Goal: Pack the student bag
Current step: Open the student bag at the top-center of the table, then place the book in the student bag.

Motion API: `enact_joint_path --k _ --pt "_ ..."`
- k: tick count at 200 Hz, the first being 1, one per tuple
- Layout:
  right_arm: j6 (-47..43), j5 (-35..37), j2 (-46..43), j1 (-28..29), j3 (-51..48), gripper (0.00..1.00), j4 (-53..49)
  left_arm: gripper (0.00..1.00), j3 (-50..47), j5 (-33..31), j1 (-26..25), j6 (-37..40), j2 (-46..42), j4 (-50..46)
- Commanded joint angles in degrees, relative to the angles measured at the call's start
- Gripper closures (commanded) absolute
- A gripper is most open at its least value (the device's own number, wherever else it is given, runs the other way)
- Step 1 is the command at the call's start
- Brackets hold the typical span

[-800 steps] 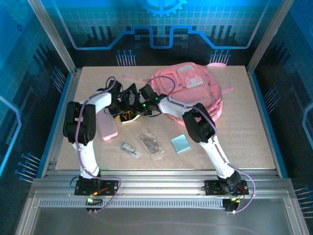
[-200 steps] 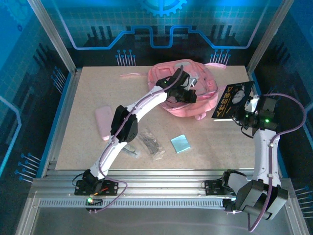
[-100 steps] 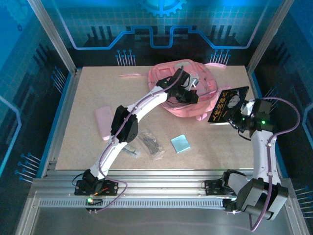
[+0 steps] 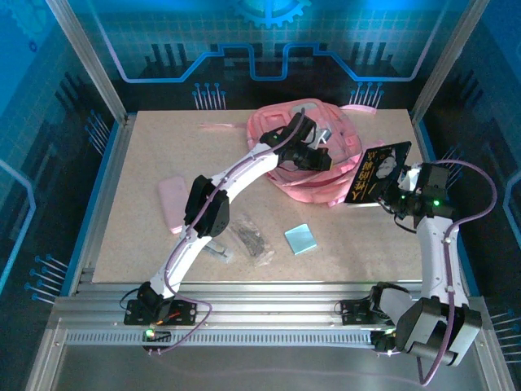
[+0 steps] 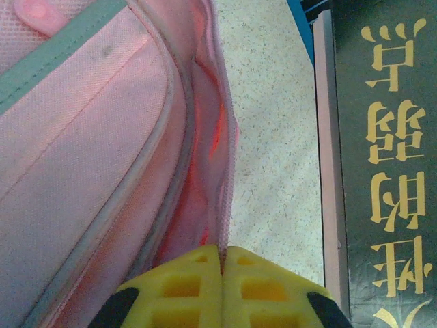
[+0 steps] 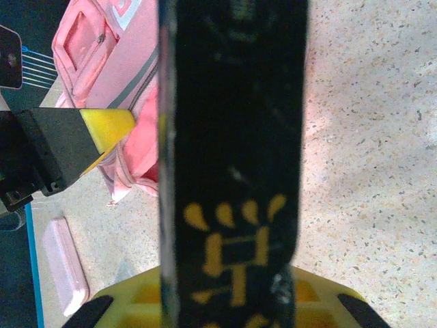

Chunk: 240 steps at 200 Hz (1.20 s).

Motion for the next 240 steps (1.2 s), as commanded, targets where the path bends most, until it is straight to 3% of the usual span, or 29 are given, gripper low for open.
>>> enact_joint_path --k 1,48,100,124,150,193,240 --pt "0.21 -0.9 -0.75 0.74 -0.12 1.0 3.36 1.0 -0.81 0.29 0.13 0.81 -2.01 0.53" --pt "-0.31 -1.65 -0.62 1.14 -0.64 1.0 2.65 1.0 0.9 -2.82 0.06 2.43 -4.87 0.01" --pt "2.64 -14.83 -0.85 1.13 -4.41 1.0 3.81 1.0 10.75 -8.22 1.19 1.05 -7.31 -0.13" --pt "7.66 -21.31 -1.41 1.78 -7.71 1.0 9.82 1.0 11.43 -8.63 2.94 -1.31 -8.33 2.61" --pt "15.38 -22.6 -0.33 6.47 -10.72 1.0 21.62 1.0 11.46 -9.18 3.39 -1.41 -9.5 4.25" --pt "24.8 -19.64 9.42 16.87 -7.9 1.0 38.37 1.0 11.4 -8.75 3.37 -1.3 -9.9 4.66" --pt "25.01 -18.61 27.04 23.19 3.66 1.0 48.84 1.0 10.96 -8.98 3.37 -1.33 -11.07 5.15"
